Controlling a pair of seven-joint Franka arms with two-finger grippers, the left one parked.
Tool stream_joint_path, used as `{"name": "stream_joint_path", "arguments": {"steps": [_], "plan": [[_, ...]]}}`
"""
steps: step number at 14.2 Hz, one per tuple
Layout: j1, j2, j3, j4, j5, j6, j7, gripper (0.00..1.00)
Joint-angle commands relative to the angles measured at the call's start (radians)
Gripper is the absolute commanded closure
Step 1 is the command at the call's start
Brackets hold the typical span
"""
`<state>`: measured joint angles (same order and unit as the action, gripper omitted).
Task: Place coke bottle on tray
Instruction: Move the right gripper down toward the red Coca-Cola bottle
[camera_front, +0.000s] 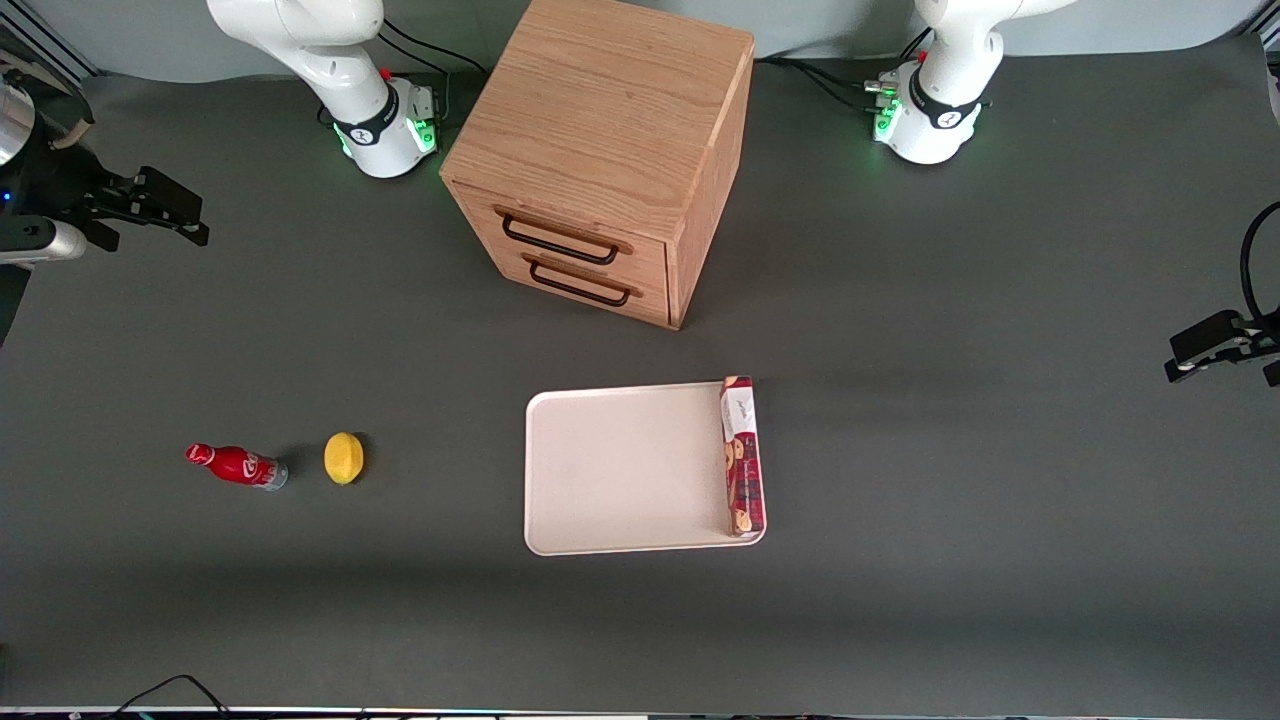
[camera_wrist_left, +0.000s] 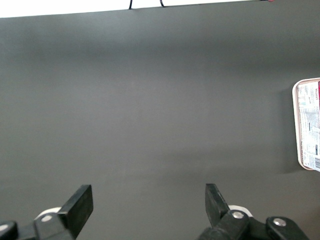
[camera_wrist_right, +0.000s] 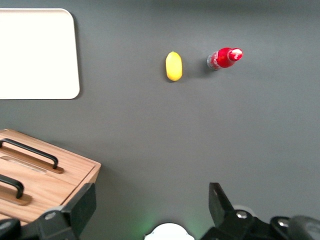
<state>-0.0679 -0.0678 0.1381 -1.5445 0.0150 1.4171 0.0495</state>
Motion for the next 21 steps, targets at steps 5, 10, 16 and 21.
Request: {"name": "stream_joint_path", "arguments": {"steps": [5, 10, 16, 21], "plan": [[-0.015, 0.074, -0.034, 0.037, -0.1, 0.005, -0.075, 0.0], [-0.026, 0.316, -0.181, -0.012, -0.113, 0.297, -0.379, 0.0], [-0.03, 0.54, -0.187, -0.058, -0.089, 0.624, -0.401, 0.0], [-0.036, 0.543, -0.189, -0.138, -0.09, 0.678, -0.405, 0.23]]}}
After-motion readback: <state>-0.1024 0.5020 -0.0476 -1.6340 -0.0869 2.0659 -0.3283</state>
